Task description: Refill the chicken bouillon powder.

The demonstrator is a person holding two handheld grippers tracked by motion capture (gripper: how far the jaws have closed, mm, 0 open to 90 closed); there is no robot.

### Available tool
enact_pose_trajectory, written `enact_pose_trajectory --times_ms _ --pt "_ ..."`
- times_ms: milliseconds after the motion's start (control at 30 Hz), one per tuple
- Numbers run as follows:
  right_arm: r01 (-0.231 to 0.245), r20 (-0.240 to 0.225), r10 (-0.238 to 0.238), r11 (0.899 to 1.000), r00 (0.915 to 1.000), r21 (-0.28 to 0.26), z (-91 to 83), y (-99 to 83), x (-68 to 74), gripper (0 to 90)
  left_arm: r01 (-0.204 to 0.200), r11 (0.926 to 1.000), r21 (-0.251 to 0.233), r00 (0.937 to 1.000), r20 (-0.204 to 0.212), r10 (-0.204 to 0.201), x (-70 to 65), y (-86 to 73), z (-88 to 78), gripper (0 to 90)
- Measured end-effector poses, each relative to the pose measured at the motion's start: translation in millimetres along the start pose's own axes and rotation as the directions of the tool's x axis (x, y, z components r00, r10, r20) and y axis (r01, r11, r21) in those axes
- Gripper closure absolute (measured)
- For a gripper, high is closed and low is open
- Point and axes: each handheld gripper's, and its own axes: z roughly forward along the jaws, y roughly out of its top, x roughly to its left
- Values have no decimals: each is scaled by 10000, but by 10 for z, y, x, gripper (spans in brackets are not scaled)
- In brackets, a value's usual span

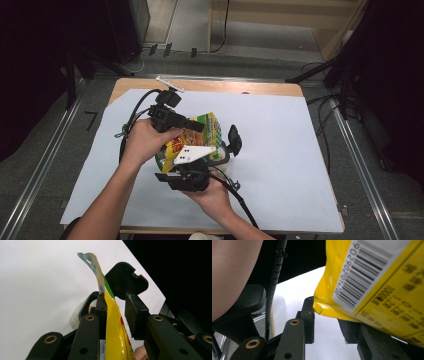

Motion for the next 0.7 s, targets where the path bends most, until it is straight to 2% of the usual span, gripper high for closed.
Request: enact_pose_trajectory --times_ms 167,267,700 --pt "156 45 -156 9999 9999 -24 -5 6 -2 692 31 10000 -59 10000 -20 -31 -5 0 -7 736" --pt "36 0 -36 10000 10000 -5 3 -1 -5 692 -11 10000 14 10000 -27 11 5 -2 4 736" --pt "61 2 -61 10000 10000 -43 0 6 7 692 57 10000 -57 10000 70 -57 12 -1 -17 735"
